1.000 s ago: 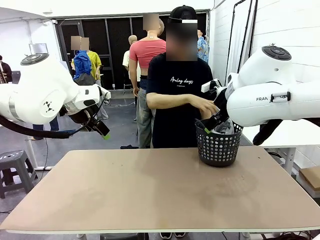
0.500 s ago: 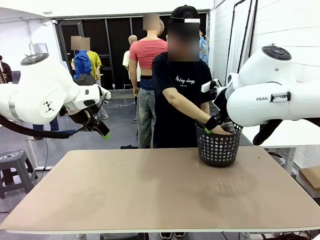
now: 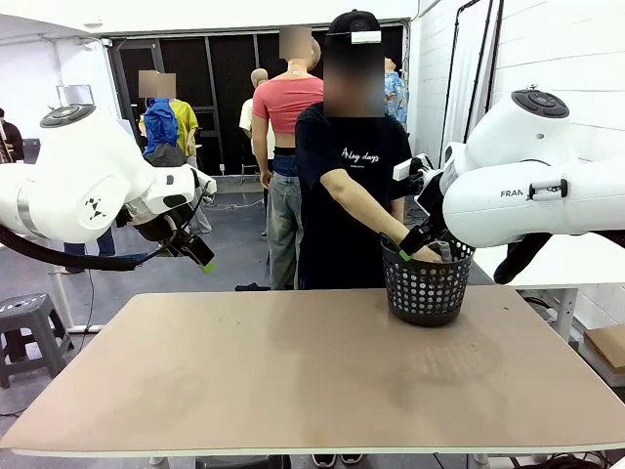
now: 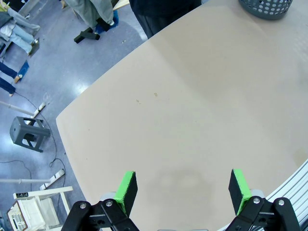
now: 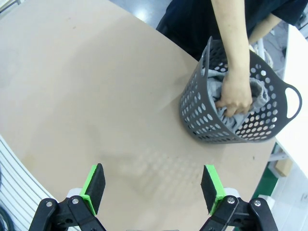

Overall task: Fold the training pants.
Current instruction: Grab both ends of the Training pants handed by a person.

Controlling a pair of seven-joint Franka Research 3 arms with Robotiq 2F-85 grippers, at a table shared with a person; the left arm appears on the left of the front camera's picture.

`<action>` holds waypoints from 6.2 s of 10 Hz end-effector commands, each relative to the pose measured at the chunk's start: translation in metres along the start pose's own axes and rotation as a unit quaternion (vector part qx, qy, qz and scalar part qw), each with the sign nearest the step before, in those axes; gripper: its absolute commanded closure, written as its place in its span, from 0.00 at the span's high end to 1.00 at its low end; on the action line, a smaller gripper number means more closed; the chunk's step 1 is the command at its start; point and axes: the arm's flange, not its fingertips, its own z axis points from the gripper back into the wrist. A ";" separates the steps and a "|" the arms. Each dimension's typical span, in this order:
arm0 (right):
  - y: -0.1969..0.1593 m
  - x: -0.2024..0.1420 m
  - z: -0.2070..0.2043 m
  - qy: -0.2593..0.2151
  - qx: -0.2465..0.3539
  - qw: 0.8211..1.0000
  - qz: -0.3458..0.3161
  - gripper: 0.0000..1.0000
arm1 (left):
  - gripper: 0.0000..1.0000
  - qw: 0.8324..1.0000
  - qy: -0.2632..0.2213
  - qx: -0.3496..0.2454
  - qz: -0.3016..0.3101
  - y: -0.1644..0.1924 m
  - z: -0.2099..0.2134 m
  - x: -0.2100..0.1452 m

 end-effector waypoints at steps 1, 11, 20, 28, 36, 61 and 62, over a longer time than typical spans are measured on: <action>0.000 -0.002 -0.004 -0.001 0.002 1.000 0.000 1.00 | 1.00 1.000 -0.001 -0.002 0.000 0.000 0.000 0.001; 0.000 -0.002 -0.004 -0.001 0.002 1.000 0.000 1.00 | 1.00 1.000 -0.001 -0.002 0.000 0.000 0.000 0.001; 0.000 -0.002 -0.004 -0.001 0.002 1.000 0.000 1.00 | 1.00 1.000 -0.001 -0.002 0.000 0.000 0.000 0.001; 0.000 -0.002 -0.004 -0.001 0.002 1.000 0.000 1.00 | 1.00 1.000 -0.001 -0.002 0.000 0.000 0.000 0.001; 0.000 -0.002 -0.004 -0.001 0.002 1.000 0.000 1.00 | 1.00 1.000 -0.001 -0.002 0.000 0.000 0.000 0.001; 0.000 -0.002 -0.004 -0.001 0.002 1.000 0.000 1.00 | 1.00 1.000 -0.001 -0.002 0.000 0.000 0.000 0.001; 0.000 -0.002 -0.004 -0.001 0.002 1.000 0.000 1.00 | 1.00 1.000 -0.001 -0.002 0.000 0.000 0.000 0.001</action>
